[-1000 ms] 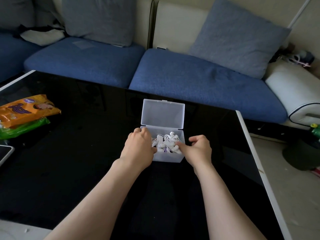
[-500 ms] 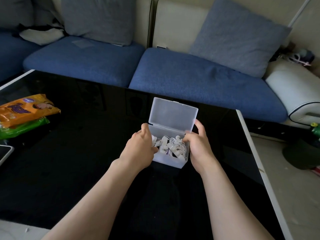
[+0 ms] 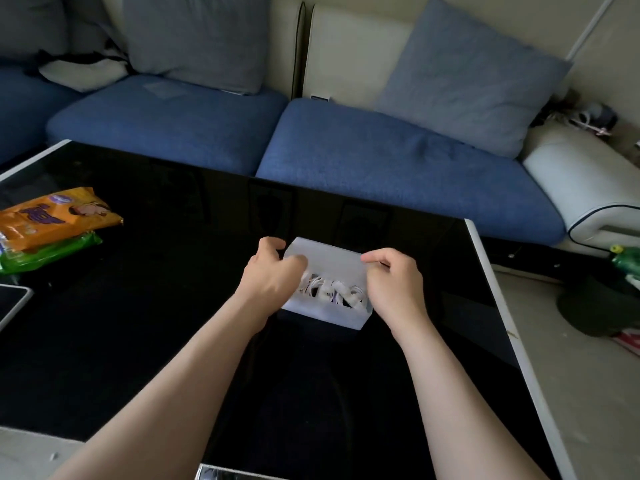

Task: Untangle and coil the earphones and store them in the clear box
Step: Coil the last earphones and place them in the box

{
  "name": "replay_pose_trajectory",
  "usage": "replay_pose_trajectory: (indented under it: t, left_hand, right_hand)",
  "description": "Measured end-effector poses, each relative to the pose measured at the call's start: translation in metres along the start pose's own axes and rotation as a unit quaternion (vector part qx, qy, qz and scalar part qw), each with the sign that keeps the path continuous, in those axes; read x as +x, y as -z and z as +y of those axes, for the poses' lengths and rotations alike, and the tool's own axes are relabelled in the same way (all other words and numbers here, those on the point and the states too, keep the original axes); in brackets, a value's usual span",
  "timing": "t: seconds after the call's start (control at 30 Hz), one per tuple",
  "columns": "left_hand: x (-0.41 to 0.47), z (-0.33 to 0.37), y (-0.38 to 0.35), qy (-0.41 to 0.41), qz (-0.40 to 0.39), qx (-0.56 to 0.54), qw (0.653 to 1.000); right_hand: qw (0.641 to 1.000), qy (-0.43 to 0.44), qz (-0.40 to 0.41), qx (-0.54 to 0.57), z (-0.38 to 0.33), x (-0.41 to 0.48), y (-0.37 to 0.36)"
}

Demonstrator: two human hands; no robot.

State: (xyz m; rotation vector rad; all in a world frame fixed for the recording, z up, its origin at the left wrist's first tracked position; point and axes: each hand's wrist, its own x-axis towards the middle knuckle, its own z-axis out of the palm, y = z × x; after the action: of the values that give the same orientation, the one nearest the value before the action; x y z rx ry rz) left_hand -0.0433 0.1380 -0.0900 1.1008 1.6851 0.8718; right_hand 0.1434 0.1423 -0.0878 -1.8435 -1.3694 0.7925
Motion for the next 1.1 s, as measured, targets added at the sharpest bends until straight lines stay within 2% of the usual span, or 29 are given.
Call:
replay_pose_trajectory:
  t: [0.07,0.13,0.27,0.43,0.57,0.67,0.77,0.97,1.1]
  left_hand:
    - [-0.001,0.0,0.0,0.022,0.015,-0.017,0.999]
    - [-0.002,-0.004,0.0,0.044,0.025,0.003,0.999]
    - [-0.002,-0.018,-0.004,0.022,0.047,0.095,0.994]
    - [-0.003,-0.014,-0.007,0.02,0.068,0.149,0.986]
    - [-0.001,-0.014,-0.012,0.034,0.059,0.129,0.989]
    - [0.004,-0.016,-0.016,0.025,0.062,0.142,0.988]
    - [0.008,-0.019,-0.018,0.03,0.062,0.155,0.986]
    - [0.012,-0.023,-0.018,0.058,0.045,0.12,0.99]
    - [0.014,-0.027,-0.02,0.084,0.051,0.079,0.992]
  right_hand:
    - [0.994,0.045,-0.044,-0.09,0.004,-0.008,0.0]
    - [0.973,0.1,-0.083,-0.19,0.01,-0.015,-0.004]
    - [0.931,0.124,-0.118,-0.322,0.011,-0.026,-0.007]
    - [0.927,0.128,-0.1,-0.338,0.015,-0.024,-0.017]
    - [0.907,0.092,-0.174,-0.373,0.024,-0.021,-0.026]
    - [0.895,0.11,-0.187,-0.391,0.03,-0.017,-0.026]
    - [0.87,0.136,-0.162,-0.446,0.033,-0.016,-0.029]
    - [0.871,0.187,-0.105,-0.442,0.038,-0.016,-0.036]
    - [0.859,0.243,-0.08,-0.444,0.048,-0.014,-0.038]
